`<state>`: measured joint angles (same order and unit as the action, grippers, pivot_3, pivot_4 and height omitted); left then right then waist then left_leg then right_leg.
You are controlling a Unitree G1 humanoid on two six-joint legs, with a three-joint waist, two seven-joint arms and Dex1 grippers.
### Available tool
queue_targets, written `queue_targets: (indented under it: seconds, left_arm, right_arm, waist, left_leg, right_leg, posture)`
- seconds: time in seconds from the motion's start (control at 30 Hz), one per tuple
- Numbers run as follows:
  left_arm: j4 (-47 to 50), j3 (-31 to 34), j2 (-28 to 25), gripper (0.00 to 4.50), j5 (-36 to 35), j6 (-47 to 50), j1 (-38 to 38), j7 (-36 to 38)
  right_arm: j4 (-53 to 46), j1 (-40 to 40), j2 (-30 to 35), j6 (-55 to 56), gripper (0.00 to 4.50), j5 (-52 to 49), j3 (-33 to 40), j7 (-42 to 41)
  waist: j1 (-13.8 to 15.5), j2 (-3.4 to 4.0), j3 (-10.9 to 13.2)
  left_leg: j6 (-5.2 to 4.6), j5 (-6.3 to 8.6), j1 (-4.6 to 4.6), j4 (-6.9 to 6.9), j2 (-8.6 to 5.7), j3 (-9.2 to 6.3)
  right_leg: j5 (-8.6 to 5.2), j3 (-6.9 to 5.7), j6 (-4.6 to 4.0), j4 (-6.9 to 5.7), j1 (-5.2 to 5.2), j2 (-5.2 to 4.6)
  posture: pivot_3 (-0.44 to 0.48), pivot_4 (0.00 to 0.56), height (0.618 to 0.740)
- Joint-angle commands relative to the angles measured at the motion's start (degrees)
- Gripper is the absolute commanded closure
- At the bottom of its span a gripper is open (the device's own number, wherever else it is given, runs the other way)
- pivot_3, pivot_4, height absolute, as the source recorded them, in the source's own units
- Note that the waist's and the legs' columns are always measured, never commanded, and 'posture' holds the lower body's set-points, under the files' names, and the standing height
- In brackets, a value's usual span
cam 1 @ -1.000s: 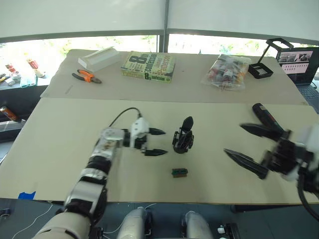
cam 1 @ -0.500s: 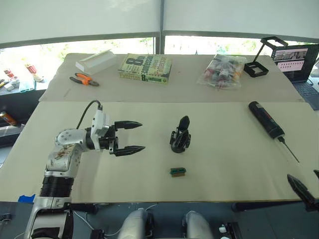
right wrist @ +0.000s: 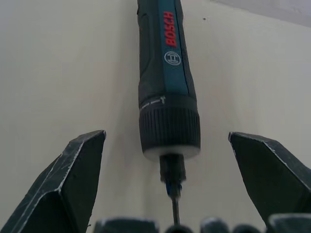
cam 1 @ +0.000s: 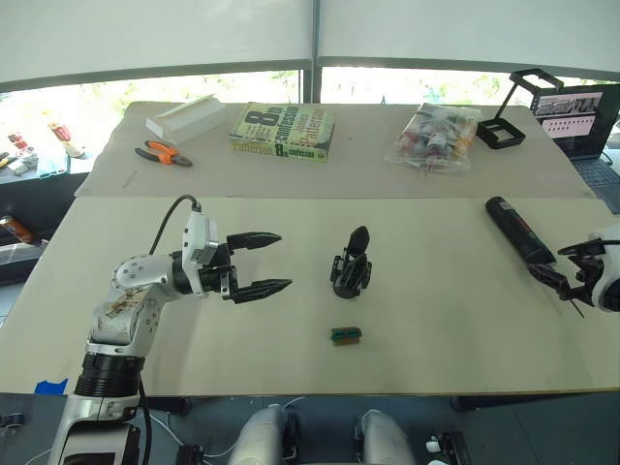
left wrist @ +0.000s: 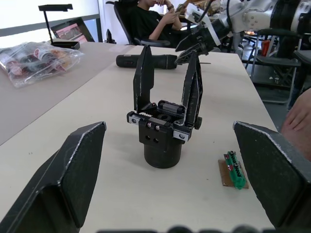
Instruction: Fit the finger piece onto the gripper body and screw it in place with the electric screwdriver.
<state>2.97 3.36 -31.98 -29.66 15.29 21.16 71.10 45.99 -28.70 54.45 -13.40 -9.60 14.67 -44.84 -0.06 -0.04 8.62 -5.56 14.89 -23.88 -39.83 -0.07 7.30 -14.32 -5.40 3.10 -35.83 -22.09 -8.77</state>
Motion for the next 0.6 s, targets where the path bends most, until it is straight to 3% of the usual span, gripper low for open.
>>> queue_targets:
  seconds: [0.03, 0.23, 0.5, 0.6]
  left_arm:
    - [2.52, 0.78, -0.71, 0.06, -1.42, 0.27, -0.02, -0.64]
    - [2.56, 0.96, -1.6, 0.06, -1.85, 0.75, 0.54, -0.67]
    - [1.91, 1.26, -3.5, 0.06, -2.15, 0.97, 2.26, -0.35]
    - [2.05, 1.08, -3.58, 0.0, -2.23, 1.1, 2.48, -0.5]
  right_arm:
    - [9.79, -5.97, 0.43, 6.31, 0.0, 2.95, -1.19, 1.99]
    - [21.57, -13.1, -1.65, 11.37, 0.0, 5.42, -3.09, 3.47]
    - [25.71, -16.71, -3.62, 11.82, 0.0, 6.08, -2.85, 1.61]
    - [25.97, -16.8, -3.89, 11.82, 0.89, 5.83, -2.71, -0.14]
  waist:
    - [-0.03, 0.0, 0.0]
    - [-0.63, 0.0, 0.0]
    - [-0.96, 0.01, 0.0]
    - [-0.91, 0.01, 0.0]
  left_leg:
    - [0.01, 0.0, 0.0, 0.0, 0.01, 0.01]
    - [0.09, -0.05, 0.0, 0.02, 0.03, 0.02]
    - [0.16, -0.09, 0.01, 0.04, 0.07, 0.02]
    - [0.16, -0.09, 0.01, 0.05, 0.07, 0.02]
  right_leg:
    - [0.0, -0.01, 0.0, 0.01, 0.0, 0.0]
    - [0.0, -0.01, 0.0, 0.01, 0.01, 0.04]
    - [0.0, 0.0, 0.0, 0.03, -0.01, 0.1]
    - [0.0, 0.0, 0.0, 0.04, 0.0, 0.1]
  posture:
    - [0.0, 0.15, 0.74]
    - [0.0, 0.15, 0.74]
    - [0.0, 0.15, 0.74]
    - [0.0, 0.15, 0.74]
